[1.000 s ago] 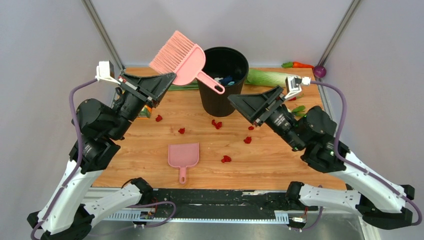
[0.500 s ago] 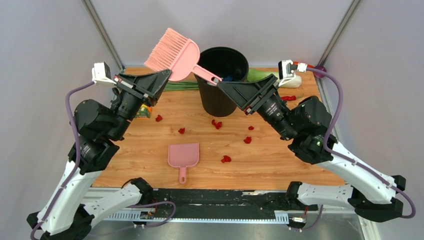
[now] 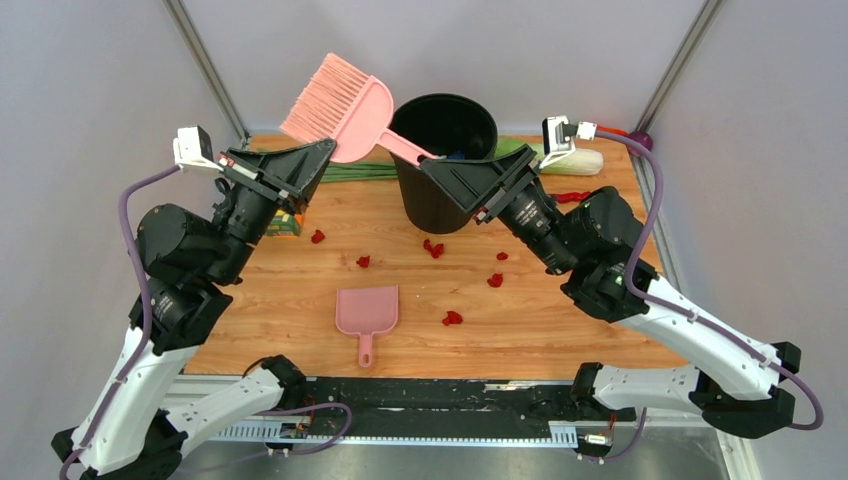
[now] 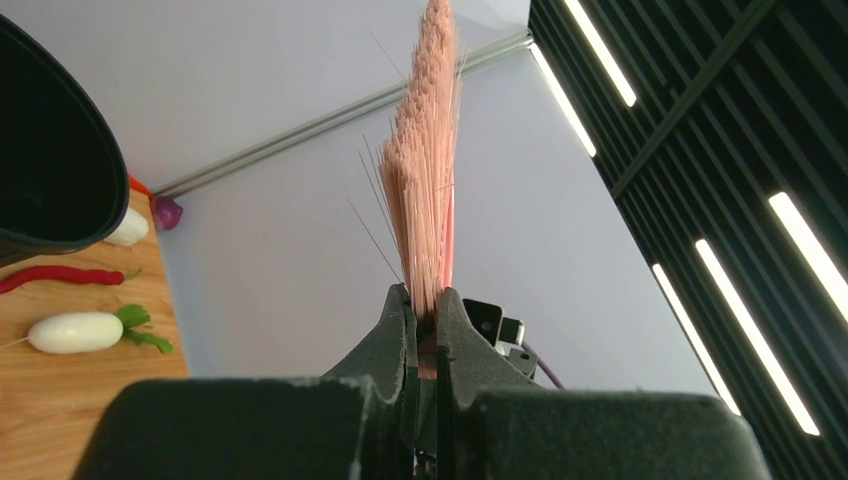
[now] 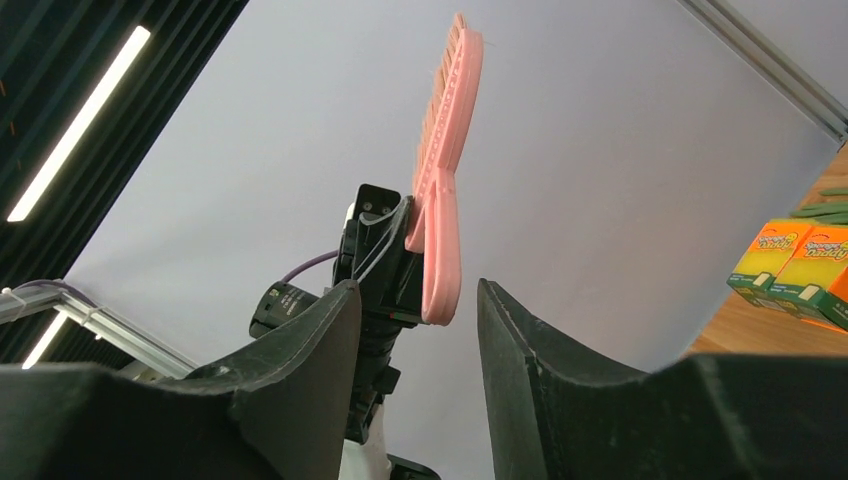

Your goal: Sweep away the paper scraps from the table

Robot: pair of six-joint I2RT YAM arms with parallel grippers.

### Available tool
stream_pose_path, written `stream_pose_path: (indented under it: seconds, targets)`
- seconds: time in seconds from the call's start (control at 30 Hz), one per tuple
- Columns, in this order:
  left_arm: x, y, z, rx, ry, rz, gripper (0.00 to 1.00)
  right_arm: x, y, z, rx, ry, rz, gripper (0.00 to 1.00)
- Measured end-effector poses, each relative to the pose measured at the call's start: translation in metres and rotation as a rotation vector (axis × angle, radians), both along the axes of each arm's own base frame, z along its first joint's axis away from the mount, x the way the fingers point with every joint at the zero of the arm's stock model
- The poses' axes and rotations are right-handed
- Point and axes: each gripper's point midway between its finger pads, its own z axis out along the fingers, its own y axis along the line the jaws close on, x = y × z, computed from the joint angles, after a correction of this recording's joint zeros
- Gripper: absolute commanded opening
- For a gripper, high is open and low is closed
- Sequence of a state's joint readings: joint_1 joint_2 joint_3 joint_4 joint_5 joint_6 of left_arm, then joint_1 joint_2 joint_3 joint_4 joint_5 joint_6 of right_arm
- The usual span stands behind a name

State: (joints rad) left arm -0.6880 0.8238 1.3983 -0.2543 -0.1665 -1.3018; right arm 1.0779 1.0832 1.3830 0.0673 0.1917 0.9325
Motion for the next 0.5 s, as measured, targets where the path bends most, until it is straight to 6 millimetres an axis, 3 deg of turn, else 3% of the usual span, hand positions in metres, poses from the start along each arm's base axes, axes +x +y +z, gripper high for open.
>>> stream_pose_path:
  seconds: [0.5]
  targets:
    - [-0.004, 0.004, 0.000, 0.023, -0.013, 0.009, 0.00, 0.012, 0.023, -0.001, -0.019, 0.010, 0.005, 0.31]
